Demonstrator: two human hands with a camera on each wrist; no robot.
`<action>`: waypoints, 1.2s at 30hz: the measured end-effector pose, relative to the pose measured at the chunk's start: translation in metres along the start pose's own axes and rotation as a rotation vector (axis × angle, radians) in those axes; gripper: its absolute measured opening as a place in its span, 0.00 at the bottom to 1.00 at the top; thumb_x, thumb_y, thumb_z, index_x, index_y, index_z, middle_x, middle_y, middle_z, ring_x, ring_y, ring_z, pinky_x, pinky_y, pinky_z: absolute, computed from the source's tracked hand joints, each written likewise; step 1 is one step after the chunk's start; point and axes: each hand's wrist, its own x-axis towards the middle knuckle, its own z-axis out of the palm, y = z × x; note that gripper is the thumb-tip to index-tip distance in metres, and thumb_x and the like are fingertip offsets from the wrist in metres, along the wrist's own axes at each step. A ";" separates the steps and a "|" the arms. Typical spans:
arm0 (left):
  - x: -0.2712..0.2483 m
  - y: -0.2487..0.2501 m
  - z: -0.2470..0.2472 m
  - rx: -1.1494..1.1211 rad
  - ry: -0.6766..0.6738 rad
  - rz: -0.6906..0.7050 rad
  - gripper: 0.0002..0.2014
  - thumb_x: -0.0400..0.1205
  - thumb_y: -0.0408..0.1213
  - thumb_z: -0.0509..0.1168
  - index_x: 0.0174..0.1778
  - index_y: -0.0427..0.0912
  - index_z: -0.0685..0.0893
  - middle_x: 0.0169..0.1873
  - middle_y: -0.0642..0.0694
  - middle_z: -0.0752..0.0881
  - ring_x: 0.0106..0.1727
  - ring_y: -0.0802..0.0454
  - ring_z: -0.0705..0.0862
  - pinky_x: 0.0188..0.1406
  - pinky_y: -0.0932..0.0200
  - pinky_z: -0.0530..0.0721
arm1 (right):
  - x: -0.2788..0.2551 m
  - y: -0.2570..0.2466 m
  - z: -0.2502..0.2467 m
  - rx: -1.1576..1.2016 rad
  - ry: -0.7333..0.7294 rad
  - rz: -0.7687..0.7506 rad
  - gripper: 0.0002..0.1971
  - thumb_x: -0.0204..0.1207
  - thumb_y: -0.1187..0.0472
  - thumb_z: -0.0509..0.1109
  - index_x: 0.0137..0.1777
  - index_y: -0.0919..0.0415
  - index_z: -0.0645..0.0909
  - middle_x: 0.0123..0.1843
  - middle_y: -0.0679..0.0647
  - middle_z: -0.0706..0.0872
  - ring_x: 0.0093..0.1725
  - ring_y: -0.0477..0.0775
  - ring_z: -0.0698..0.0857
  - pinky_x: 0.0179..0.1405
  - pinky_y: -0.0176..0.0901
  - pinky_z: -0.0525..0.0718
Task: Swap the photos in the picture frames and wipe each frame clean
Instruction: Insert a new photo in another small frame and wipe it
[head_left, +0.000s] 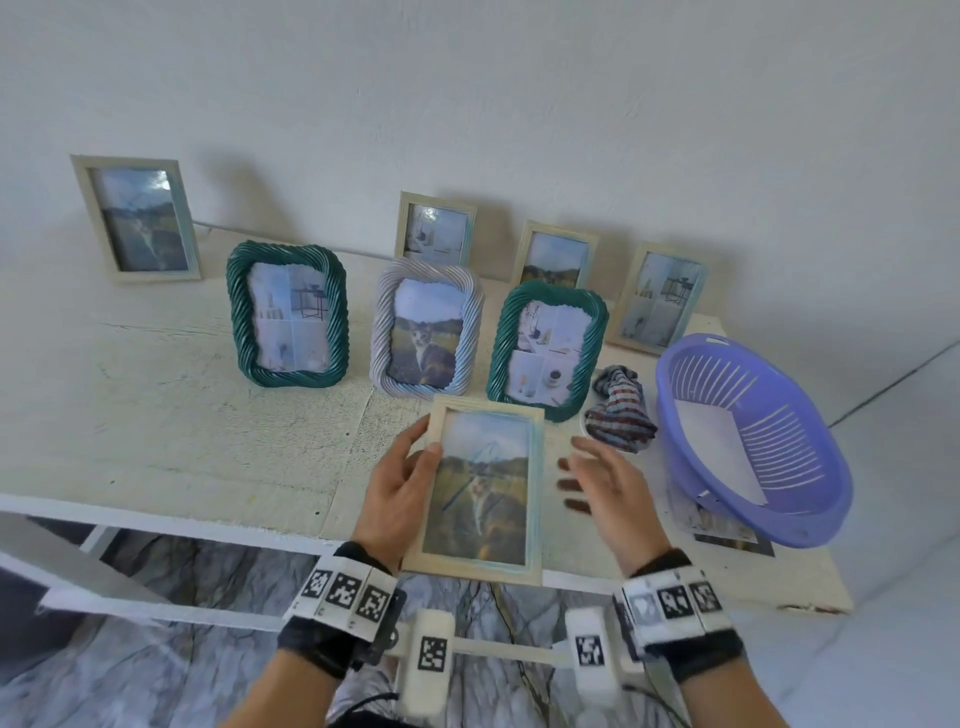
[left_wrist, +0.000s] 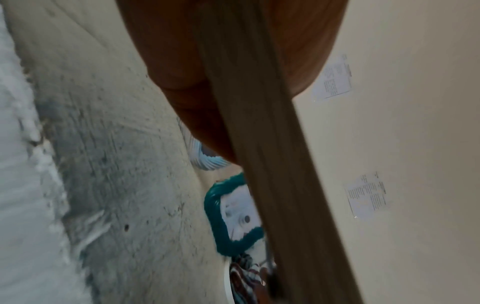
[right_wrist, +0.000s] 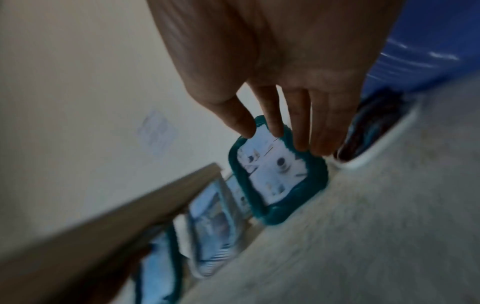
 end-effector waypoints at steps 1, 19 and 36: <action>0.001 0.001 -0.005 -0.005 0.011 0.013 0.16 0.87 0.33 0.57 0.71 0.46 0.76 0.42 0.43 0.90 0.41 0.49 0.89 0.44 0.51 0.89 | 0.018 0.001 -0.005 -0.174 0.075 -0.077 0.15 0.83 0.58 0.64 0.68 0.60 0.77 0.61 0.57 0.85 0.56 0.54 0.85 0.56 0.48 0.84; 0.037 0.005 -0.069 0.074 -0.036 0.165 0.21 0.86 0.41 0.58 0.73 0.68 0.73 0.40 0.45 0.73 0.42 0.49 0.72 0.45 0.53 0.73 | 0.109 -0.009 -0.019 -1.070 0.204 -0.066 0.29 0.69 0.69 0.73 0.72 0.64 0.73 0.73 0.64 0.72 0.56 0.67 0.83 0.61 0.53 0.81; 0.044 0.018 -0.066 0.191 -0.118 0.246 0.22 0.87 0.45 0.57 0.79 0.57 0.68 0.36 0.26 0.82 0.30 0.36 0.76 0.31 0.41 0.80 | -0.012 -0.062 0.144 -0.858 0.077 -0.614 0.27 0.67 0.72 0.77 0.67 0.59 0.78 0.58 0.52 0.86 0.44 0.54 0.80 0.43 0.43 0.85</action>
